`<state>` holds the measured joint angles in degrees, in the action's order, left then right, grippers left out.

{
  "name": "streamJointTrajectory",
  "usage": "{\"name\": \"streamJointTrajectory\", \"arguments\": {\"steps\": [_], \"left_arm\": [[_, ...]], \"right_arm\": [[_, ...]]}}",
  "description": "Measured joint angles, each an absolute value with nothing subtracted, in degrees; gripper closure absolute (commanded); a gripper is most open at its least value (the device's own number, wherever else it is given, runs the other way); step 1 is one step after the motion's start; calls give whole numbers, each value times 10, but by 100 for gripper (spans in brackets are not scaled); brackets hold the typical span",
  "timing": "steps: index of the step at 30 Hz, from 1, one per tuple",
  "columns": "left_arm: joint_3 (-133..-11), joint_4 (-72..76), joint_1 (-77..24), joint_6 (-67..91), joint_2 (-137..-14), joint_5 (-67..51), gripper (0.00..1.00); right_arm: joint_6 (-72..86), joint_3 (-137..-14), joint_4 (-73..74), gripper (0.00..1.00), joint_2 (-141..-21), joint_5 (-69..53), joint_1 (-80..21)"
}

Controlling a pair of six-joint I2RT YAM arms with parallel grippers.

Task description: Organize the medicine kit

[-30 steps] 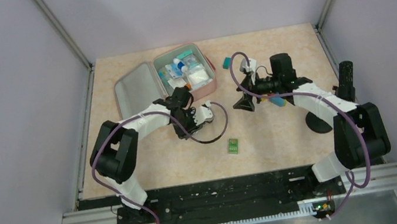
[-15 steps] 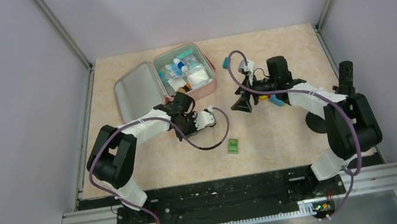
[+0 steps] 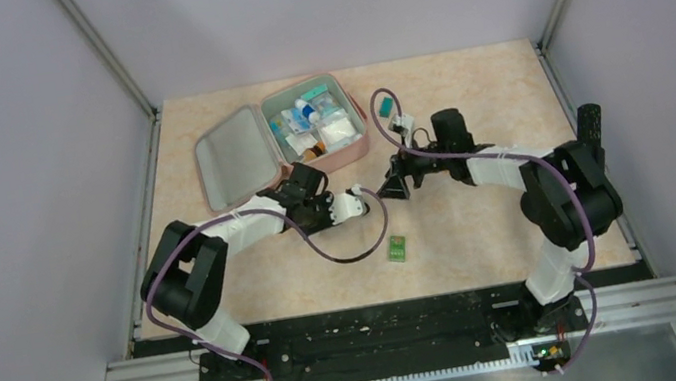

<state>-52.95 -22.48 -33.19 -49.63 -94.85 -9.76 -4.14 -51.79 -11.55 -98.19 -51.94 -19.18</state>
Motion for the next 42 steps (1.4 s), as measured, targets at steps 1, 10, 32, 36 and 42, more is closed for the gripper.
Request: {"name": "streamJointTrajectory", "arguments": {"steps": [1, 10, 32, 36, 42], "left_arm": [[-527, -217, -331, -498, -948, -96, 100], [-514, -168, -323, -508, -948, -97, 100], [-632, -342, -208, -329, -962, -281, 61], [-609, -330, -213, -295, -966, -264, 62], [-602, -316, -218, -298, -972, -238, 66]], "right_arm": [[-34, -517, -117, 17, -985, -517, -195], [11, -503, -126, 17, -1025, -471, -215], [26, -515, -138, 16, -1047, -454, -226], [26, -515, -138, 16, -1047, -453, -226], [26, -515, -138, 16, -1047, -451, -226]]}}
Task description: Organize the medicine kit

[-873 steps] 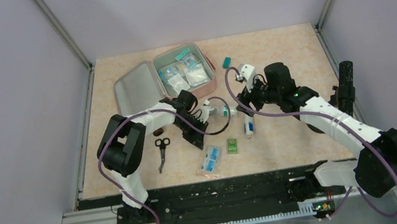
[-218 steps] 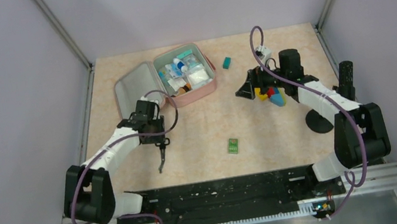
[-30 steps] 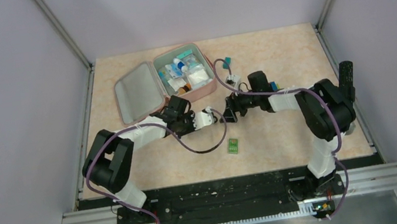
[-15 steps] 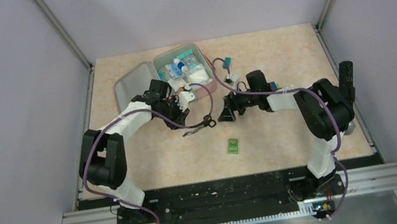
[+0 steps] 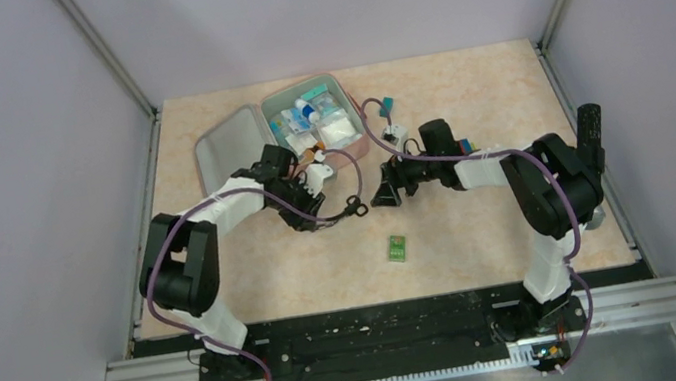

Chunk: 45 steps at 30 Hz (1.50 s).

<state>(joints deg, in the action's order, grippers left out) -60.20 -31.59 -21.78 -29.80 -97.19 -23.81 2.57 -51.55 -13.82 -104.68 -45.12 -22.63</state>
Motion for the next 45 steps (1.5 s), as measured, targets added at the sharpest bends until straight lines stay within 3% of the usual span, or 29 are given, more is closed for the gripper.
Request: {"name": "streamJointTrajectory", "arguments": {"steps": [12, 24, 38, 45], "left_arm": [[-580, -279, -240, -322, -982, -205, 72], [-570, -244, -254, -352, -980, -191, 100], [-509, -168, -276, -380, -942, -183, 100], [-494, -148, -277, -376, -933, -180, 100]], "right_arm": [[27, -515, -143, 17, -1047, -441, -226], [27, -515, -151, 17, -1047, -435, -239], [18, -519, -154, 15, -1060, -465, -244], [1, -522, -155, 24, -1080, -498, -255]]}}
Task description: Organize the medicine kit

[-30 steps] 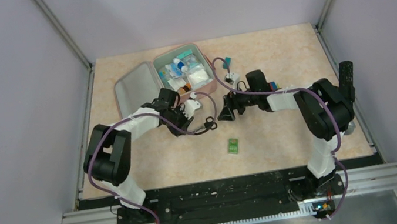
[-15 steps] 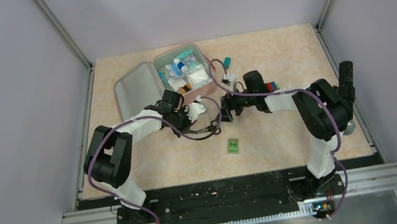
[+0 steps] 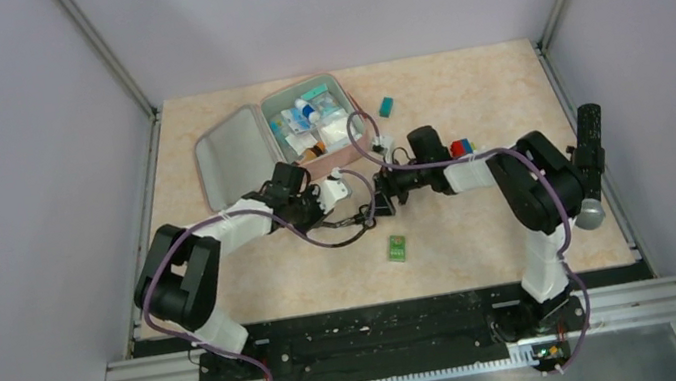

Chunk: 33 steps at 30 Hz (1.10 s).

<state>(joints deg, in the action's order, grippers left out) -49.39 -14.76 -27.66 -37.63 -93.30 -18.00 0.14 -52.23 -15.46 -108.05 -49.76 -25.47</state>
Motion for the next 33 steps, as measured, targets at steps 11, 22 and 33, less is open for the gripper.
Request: {"name": "streamJointTrajectory", "arguments": {"steps": [11, 22, 33], "left_arm": [[-482, -132, -280, -371, -925, -171, 100], [-474, -111, -281, -359, -920, -157, 100], [-469, -112, -277, -326, -914, -145, 58]], "right_arm": [[-14, -538, -154, 58, -1103, -510, -288], [-24, -538, -150, 100, -1103, -506, -295], [-25, -543, -140, 100, -1103, -507, -295]]}}
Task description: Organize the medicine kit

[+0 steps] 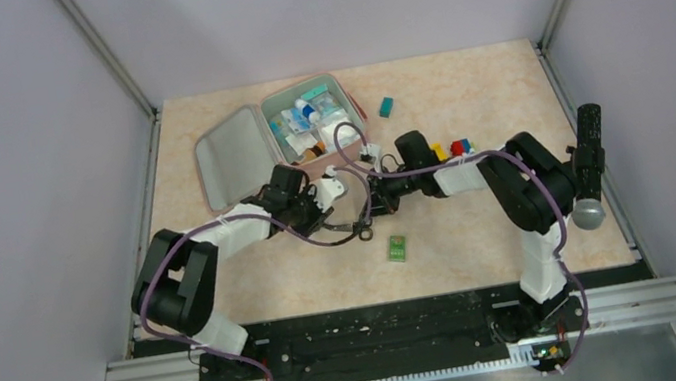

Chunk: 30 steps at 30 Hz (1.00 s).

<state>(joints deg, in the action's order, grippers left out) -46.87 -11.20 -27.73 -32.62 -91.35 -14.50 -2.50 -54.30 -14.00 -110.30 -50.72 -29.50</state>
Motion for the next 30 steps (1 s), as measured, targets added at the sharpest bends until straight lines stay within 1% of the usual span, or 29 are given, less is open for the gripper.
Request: {"name": "streamJointTrajectory", "arguments": {"steps": [1, 3, 7, 12, 17, 22, 30], "left_arm": [[-469, -113, -277, -325, -914, -145, 50], [-474, -142, -264, -298, -907, -150, 41], [-483, -199, -230, -250, -893, -189, 38], [-499, -227, -186, -187, -881, -277, 37], [-502, -227, -142, -147, -887, -373, 40], [-521, -229, -134, -152, -916, -433, 41], [-609, -276, -135, -191, -997, -491, 43]], "right_arm": [[-27, -546, -137, 100, -1103, -507, -296], [-32, -550, -132, 100, -1100, -508, -296], [-46, -552, -121, 100, -1089, -510, -296], [-69, -553, -100, 100, -1076, -512, -296], [-118, -571, -58, 100, -1068, -527, -296], [-199, -592, 2, 100, -1060, -544, -296], [-292, -605, 72, 100, -1051, -546, -296]]}}
